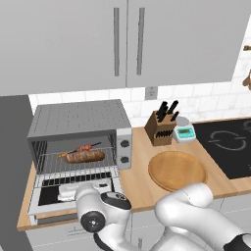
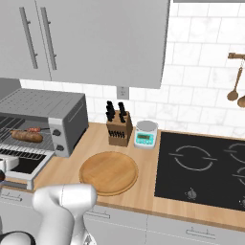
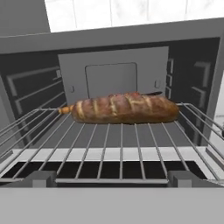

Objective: Pick up the kebab skewer and baguette bread, and place them inside the toaster oven. Close the toaster oven door and start by setting the timer.

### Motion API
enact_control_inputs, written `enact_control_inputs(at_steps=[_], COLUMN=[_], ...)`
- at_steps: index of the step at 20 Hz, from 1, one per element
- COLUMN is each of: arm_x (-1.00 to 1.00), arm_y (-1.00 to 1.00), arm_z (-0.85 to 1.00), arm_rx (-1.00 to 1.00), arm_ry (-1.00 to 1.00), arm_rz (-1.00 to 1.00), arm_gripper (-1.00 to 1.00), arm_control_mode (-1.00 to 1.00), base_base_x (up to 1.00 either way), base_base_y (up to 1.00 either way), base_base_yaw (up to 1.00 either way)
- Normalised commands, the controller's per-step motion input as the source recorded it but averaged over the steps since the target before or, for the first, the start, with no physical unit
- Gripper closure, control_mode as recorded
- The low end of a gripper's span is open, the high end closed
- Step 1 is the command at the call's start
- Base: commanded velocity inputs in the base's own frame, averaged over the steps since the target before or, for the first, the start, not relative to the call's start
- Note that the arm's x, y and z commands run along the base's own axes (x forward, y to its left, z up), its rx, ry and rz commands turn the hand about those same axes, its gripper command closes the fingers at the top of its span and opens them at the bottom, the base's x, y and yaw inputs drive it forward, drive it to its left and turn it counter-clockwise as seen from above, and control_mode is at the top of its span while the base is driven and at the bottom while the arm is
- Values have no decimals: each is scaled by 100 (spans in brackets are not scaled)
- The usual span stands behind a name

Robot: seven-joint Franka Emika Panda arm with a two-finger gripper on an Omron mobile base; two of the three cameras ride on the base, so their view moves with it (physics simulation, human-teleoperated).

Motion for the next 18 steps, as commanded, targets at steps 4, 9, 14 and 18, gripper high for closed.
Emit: enact_control_inputs(at_steps=[4,9,14,18], arm_x=[11,0,4,16], arm_y=[0,0,0,0], arm_z=[0,-11,-11,0], arm_rx=[0,0,0,0], arm_ry=[-2,0,0,0], arm_rz=[0,0,0,0], arm_gripper=[-100,-100,-100,-100], arm_control_mode=[-100,-100,-100,-100], base_base_x=[0,0,0,0], base_base_y=[0,0,0,0], base_base_yaw=[0,0,0,0])
